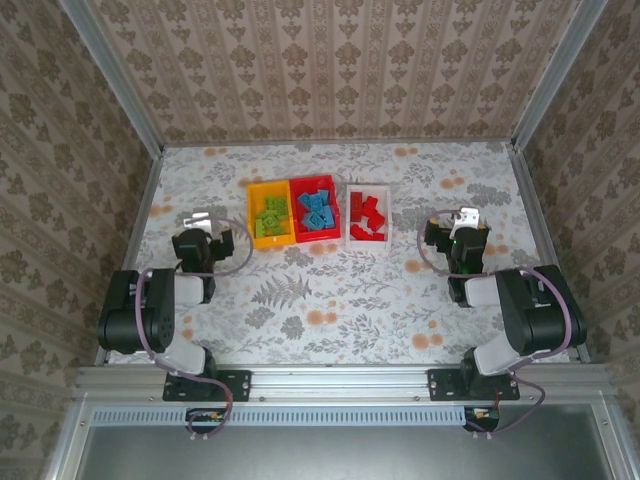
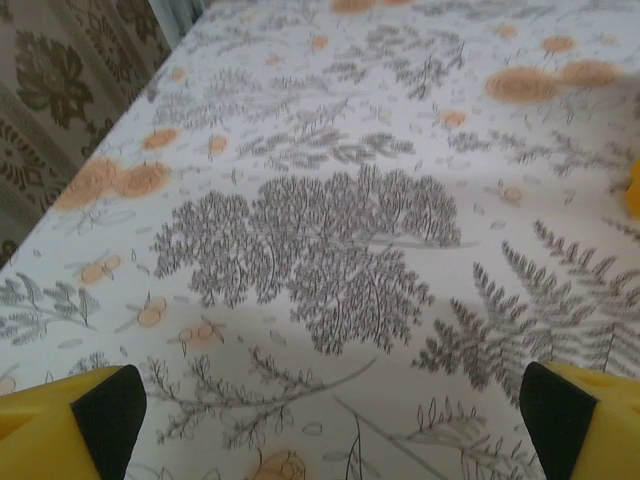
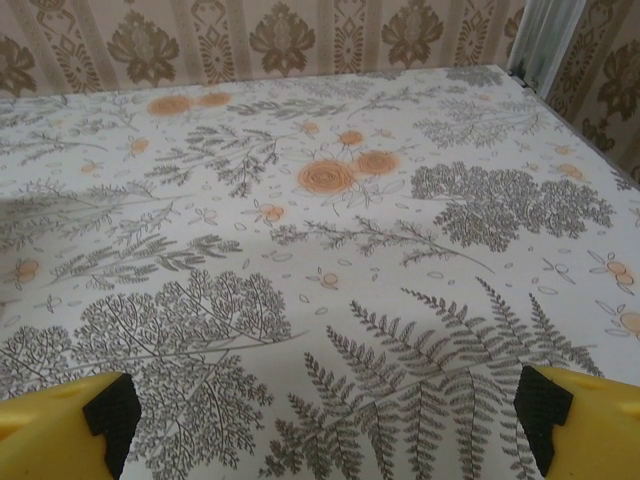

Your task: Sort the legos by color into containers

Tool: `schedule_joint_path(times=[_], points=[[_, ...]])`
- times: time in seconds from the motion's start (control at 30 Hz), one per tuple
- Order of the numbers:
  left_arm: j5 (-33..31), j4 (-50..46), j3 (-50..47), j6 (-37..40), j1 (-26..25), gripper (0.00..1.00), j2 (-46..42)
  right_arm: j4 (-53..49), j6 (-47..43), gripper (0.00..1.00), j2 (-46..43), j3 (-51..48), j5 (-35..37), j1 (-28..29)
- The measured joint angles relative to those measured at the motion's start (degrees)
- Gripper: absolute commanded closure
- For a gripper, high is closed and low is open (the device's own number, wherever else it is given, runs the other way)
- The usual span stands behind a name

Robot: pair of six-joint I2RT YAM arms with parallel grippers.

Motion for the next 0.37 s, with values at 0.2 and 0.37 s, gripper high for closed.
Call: schedule_joint_path(times=[0.2, 0.37], points=[[0.2, 1.9, 0.0, 0.0, 0.0, 0.00, 0.0, -0.1, 0.0, 0.00, 0.0, 0.2, 0.0, 0.0], [0.3, 2.2, 0.0, 0.0, 0.0, 0.00, 0.0, -0.7, 0.0, 0.00, 0.0, 0.6, 0.0, 0.0]])
